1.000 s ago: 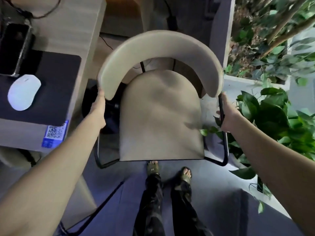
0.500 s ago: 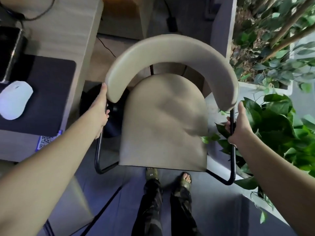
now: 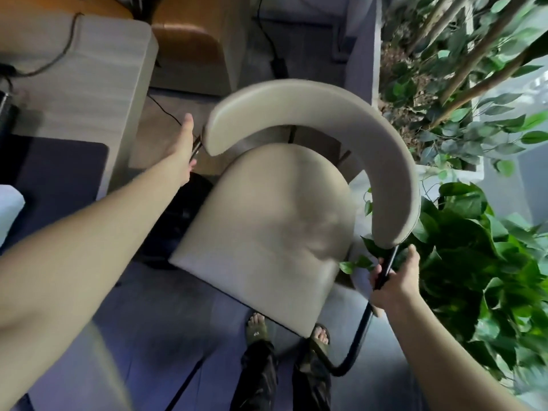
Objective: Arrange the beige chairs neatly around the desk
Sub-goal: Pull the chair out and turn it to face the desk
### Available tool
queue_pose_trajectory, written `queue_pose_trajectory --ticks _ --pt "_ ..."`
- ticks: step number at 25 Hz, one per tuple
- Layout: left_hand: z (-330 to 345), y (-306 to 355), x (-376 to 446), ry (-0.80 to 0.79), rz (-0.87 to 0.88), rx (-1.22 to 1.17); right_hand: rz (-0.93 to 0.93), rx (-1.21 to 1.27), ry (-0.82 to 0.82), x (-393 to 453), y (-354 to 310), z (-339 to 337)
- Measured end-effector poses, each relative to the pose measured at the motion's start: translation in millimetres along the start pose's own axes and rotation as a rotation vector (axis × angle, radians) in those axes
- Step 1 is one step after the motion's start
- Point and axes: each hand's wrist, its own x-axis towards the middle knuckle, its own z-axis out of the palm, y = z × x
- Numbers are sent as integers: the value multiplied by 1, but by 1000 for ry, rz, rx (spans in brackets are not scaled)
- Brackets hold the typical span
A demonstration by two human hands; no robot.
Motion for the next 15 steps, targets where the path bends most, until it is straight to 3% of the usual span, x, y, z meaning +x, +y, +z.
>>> queue_pose_trajectory --ticks 5,12,15 --pt "22 30 11 -66 161 63 36 108 42 8 36 4" --pt "43 43 25 -136 231 85 -12 80 4 -3 57 10" --pt "36 35 22 -83 171 60 -62 -22 39 -5 54 16"
